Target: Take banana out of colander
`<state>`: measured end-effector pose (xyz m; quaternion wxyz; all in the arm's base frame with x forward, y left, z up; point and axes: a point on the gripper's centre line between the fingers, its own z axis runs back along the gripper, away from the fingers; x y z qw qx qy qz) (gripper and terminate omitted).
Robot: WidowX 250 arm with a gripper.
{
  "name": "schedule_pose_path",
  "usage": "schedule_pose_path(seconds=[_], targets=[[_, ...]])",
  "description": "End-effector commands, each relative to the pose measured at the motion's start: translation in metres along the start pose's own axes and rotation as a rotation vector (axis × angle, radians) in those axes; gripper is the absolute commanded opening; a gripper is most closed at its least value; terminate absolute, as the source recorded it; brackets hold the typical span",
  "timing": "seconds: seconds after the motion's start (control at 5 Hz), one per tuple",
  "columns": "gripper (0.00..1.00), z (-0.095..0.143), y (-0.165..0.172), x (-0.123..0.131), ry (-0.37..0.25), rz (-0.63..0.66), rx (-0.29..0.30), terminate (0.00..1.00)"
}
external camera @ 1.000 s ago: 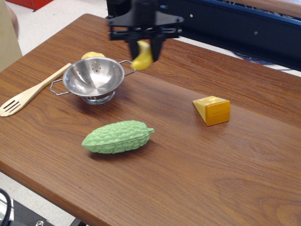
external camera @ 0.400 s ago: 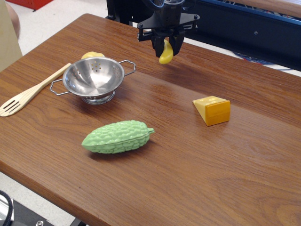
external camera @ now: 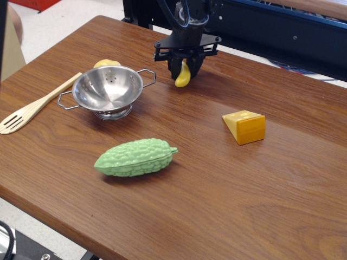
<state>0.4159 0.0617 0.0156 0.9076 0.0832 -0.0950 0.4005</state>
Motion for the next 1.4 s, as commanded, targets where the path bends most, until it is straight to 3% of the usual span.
schedule_pose_path(seconds=[0.0, 0.2, 0.6, 0.8, 1.0, 1.2], targets=[[0.00, 0.022, -0.011, 0.027, -0.042, 0.003, -0.037, 0.00], [1.00, 0.038, -0.007, 0.032, -0.060, 0.018, -0.051, 0.00], [1.00, 0.082, 0.007, 0.035, -0.038, -0.020, -0.110, 0.00], [1.00, 0.102, 0.010, 0.036, -0.065, -0.063, -0.184, 0.00], [1.00, 0.102, 0.010, 0.036, -0.065, -0.063, -0.184, 0.00], [1.00, 0.102, 0.010, 0.036, -0.065, -0.063, -0.184, 1.00]])
